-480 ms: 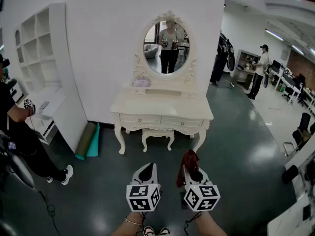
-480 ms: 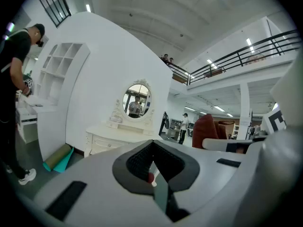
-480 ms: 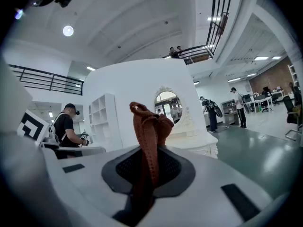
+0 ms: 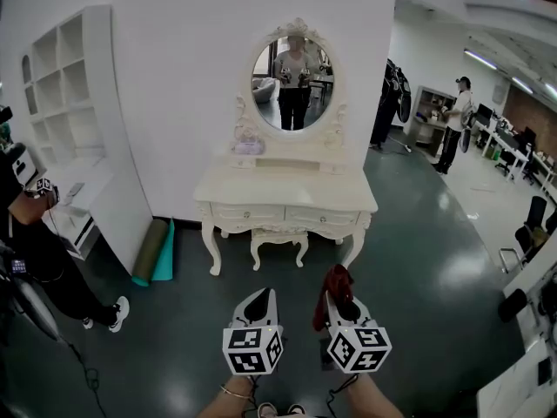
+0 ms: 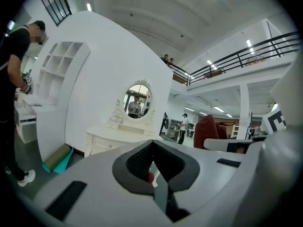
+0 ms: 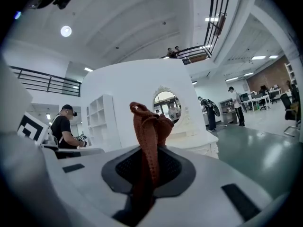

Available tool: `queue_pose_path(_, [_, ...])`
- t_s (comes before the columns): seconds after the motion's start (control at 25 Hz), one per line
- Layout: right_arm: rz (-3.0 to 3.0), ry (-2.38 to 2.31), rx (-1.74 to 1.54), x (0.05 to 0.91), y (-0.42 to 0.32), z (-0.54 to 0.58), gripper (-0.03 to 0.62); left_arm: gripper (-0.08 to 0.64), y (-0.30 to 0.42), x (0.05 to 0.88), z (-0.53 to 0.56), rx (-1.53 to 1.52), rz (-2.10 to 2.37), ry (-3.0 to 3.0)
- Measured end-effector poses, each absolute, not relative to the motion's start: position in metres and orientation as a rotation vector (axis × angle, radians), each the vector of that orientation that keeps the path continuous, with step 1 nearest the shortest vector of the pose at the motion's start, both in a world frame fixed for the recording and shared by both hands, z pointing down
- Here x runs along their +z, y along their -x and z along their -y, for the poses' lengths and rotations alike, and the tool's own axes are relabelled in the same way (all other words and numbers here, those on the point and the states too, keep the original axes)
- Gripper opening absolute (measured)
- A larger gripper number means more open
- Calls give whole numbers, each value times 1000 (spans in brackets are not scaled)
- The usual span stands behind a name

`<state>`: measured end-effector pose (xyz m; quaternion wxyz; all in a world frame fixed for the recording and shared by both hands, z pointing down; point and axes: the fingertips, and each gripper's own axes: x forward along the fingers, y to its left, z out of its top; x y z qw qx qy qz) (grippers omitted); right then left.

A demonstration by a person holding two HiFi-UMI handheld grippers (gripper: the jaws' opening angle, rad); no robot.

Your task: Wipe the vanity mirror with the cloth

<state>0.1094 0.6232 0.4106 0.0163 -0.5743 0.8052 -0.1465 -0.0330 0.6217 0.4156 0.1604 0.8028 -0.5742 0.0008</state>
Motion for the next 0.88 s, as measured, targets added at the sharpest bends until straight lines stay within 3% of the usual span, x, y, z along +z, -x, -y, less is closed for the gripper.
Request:
queue_pose_path(0.52, [-2413, 1872, -572, 434, -106, -595, 61, 3, 64, 432, -586, 49, 1629, -2300])
queue_pose_path(0.88, [-2383, 1872, -617, 453, -116, -509, 61, 3, 63, 447, -508, 90, 1649, -2289])
